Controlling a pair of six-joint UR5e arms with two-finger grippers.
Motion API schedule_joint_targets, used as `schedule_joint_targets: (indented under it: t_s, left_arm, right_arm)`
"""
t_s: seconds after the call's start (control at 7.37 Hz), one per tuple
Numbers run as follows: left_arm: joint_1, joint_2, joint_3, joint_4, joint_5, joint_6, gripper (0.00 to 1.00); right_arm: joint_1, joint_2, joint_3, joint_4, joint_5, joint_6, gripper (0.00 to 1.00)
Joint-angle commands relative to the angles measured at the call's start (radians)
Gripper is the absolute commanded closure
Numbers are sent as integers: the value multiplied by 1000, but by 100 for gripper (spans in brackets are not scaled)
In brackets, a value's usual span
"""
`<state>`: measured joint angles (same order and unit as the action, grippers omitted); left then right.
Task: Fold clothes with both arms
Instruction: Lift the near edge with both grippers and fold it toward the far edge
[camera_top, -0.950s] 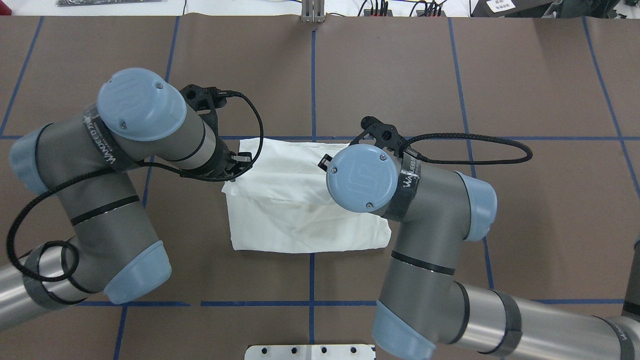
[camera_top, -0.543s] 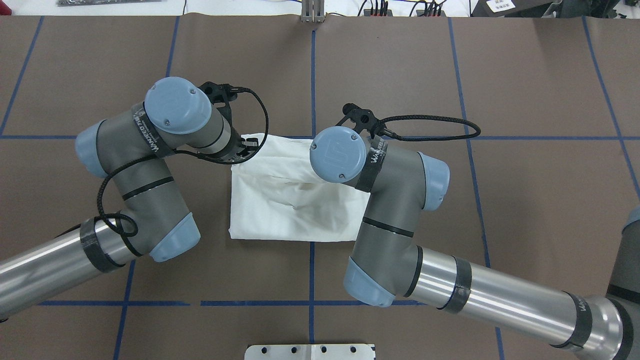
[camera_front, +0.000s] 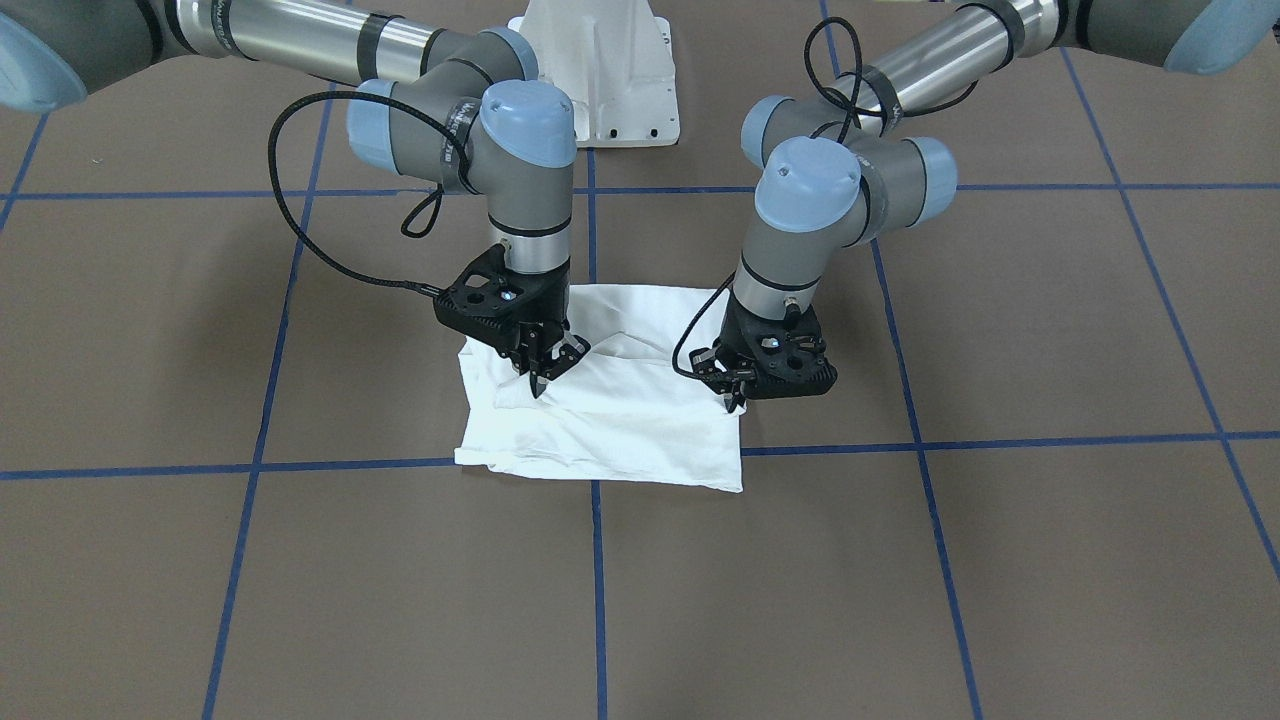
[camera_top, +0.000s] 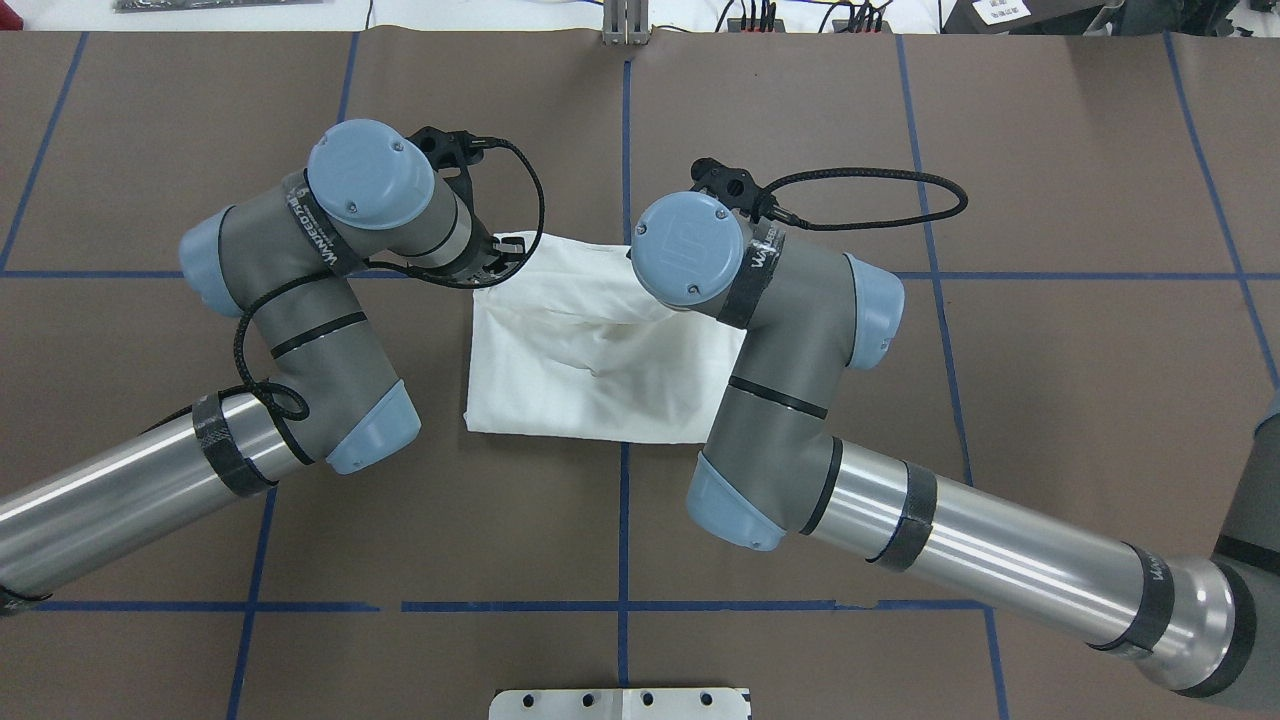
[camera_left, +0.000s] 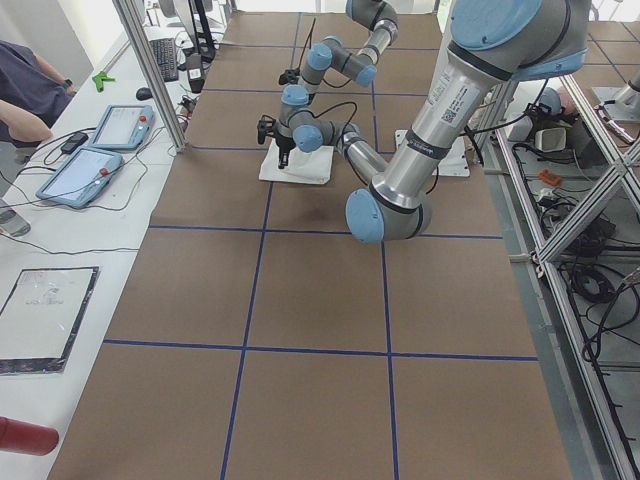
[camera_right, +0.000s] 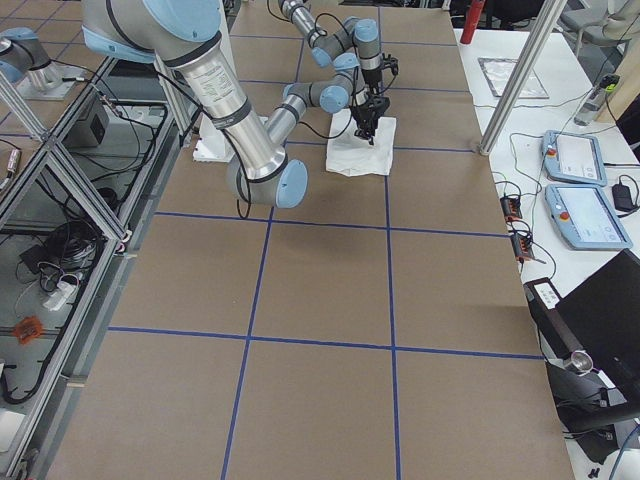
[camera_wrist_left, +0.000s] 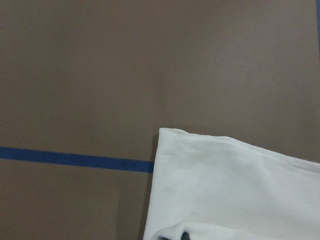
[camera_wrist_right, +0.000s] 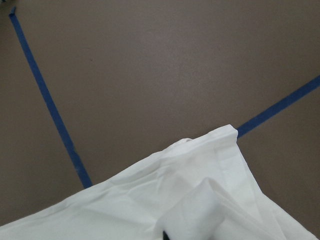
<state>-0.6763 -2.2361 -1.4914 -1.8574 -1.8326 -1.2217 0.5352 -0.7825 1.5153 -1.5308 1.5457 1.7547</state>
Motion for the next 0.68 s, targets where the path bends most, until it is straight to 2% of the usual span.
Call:
schedule_joint_targets:
  t_s: [0.0, 0.14, 0.27, 0.41, 0.54]
  left_arm:
    - [-8, -2, 8, -14, 0, 10, 1]
    - [-14, 1, 3, -25, -8, 11, 0]
    - [-20, 6, -1, -25, -10, 11, 0]
    - [-31, 12, -3, -23, -54, 36, 0]
    - [-57, 36, -29, -17, -106, 180, 0]
  right_arm:
    - [20, 2, -33, 0, 11, -88, 1]
    - [32, 14, -37, -2, 39, -118, 0]
    - [44, 22, -37, -3, 107, -126, 0]
    - [43, 40, -35, -5, 113, -130, 0]
    - [11, 42, -32, -5, 108, -132, 0]
